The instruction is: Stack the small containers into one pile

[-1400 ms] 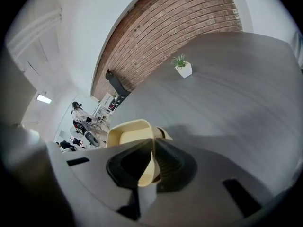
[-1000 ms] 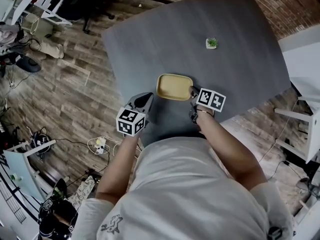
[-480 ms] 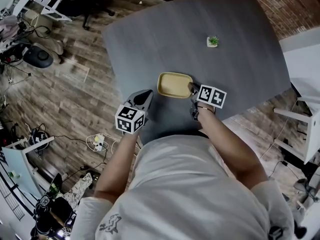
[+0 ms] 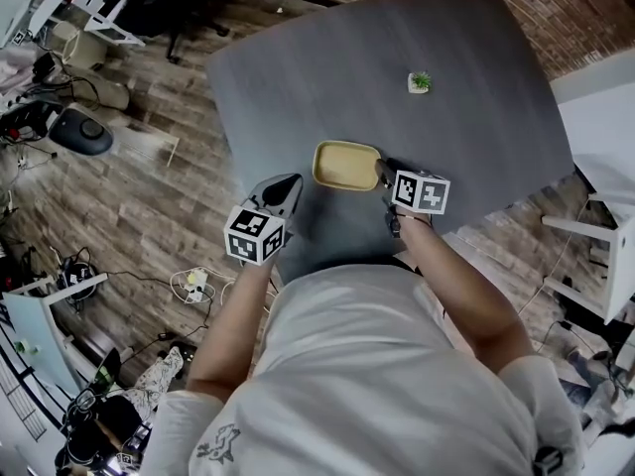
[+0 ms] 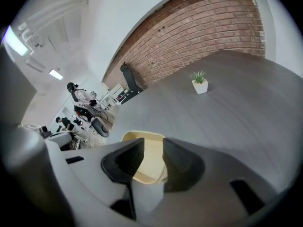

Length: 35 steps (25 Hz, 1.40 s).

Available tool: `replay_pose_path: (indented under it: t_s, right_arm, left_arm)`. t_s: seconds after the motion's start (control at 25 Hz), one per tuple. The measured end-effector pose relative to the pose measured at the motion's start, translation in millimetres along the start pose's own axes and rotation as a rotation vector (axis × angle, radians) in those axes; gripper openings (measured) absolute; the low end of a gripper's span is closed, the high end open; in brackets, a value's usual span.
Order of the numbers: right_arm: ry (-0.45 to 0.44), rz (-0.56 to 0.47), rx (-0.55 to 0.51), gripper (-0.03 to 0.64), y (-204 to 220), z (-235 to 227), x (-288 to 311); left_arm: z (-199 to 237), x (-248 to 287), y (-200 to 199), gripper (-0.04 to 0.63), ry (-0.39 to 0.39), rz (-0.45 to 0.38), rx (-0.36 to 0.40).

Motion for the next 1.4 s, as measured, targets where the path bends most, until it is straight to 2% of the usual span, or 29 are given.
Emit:
replay_pose_path:
  t_s: [0.36,0.68,0.92,1.2,1.4]
  right_arm:
    - [-0.030,-0.134,-0.198,0.107,-20.1,35.7,-45.0]
    - [-0.159,-0.266,-0.420,0.040,-29.2,79.7,-92.2]
    - [-0.199,-0.393,-0.569,0.006,-34.7,114.9,-138.4]
    - [-0.183,-0.509,-0.669,0.006,-34.1,142.8,-175.3]
    - [-0.180,-0.546,-0.715,0.005,-31.7,149.7,-194.7]
  left_arm:
    - [-20.9,-40.7,-12.7,0.012,0.028,-0.076,0.046]
    - [-47.1,-86.6,-20.3,0.012,0.082,-0.138,0.094]
    - [-66.0,-118.3,-21.6,0.012,0.124,-0.179,0.123]
    - [-77.4,-149.6,-26.8,0.012,0.143,-0.256,0.187]
    - [-87.7,-157.3,-25.8,0.012,0.156,-0.276,0.190]
Point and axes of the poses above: the fingertips, and each gripper's own axes: x forward along the fingers, z to its left, y out of its underside, the point moved 6 cm from there along -x, backward along the fingers, and after that the axes turned 14 degrees about -x, right-handed, at the moved point
